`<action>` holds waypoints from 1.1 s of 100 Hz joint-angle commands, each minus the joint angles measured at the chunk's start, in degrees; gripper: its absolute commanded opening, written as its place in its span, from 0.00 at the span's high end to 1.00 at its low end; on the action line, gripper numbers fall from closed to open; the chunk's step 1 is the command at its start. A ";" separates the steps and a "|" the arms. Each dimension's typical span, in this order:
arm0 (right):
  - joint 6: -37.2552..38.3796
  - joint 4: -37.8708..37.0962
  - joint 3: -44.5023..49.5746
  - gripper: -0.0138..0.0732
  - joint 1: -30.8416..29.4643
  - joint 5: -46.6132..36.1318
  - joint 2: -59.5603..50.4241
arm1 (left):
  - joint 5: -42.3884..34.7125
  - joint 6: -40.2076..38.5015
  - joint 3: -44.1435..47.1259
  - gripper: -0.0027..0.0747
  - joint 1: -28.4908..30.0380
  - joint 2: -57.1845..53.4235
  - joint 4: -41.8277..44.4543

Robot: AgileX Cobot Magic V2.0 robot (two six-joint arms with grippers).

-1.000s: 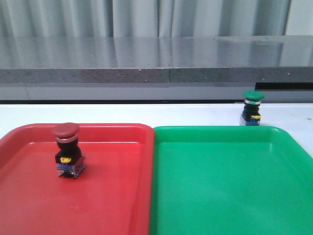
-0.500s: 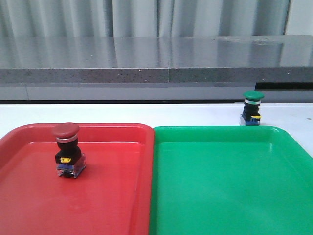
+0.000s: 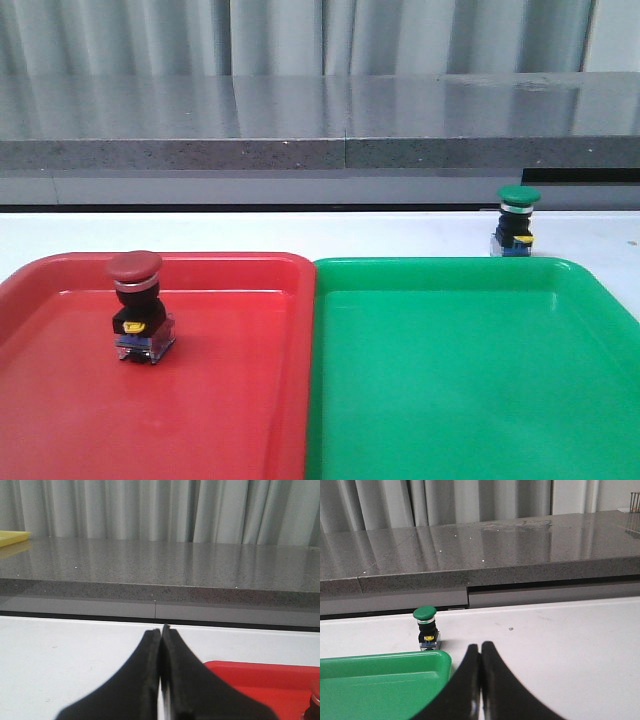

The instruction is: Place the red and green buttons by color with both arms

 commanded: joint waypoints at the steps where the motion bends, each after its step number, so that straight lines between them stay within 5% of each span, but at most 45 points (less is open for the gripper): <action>1: 0.02 -0.63 -4.20 0.91 -0.26 -3.36 -0.38 | -4.78 -0.50 0.69 0.99 -0.07 -1.86 -0.04; 39: 0.02 -2.64 -23.53 0.91 -0.26 5.11 14.45 | -4.78 -0.50 0.69 0.99 -0.07 -1.86 -0.04; 84: 0.02 -3.36 -42.54 0.91 -0.14 5.21 42.74 | -4.78 -0.50 0.69 0.99 -0.07 -1.86 -0.04; 110: 0.03 -0.61 -54.19 0.91 3.24 16.08 57.56 | -4.78 -0.50 0.69 0.99 -0.07 -1.86 -0.04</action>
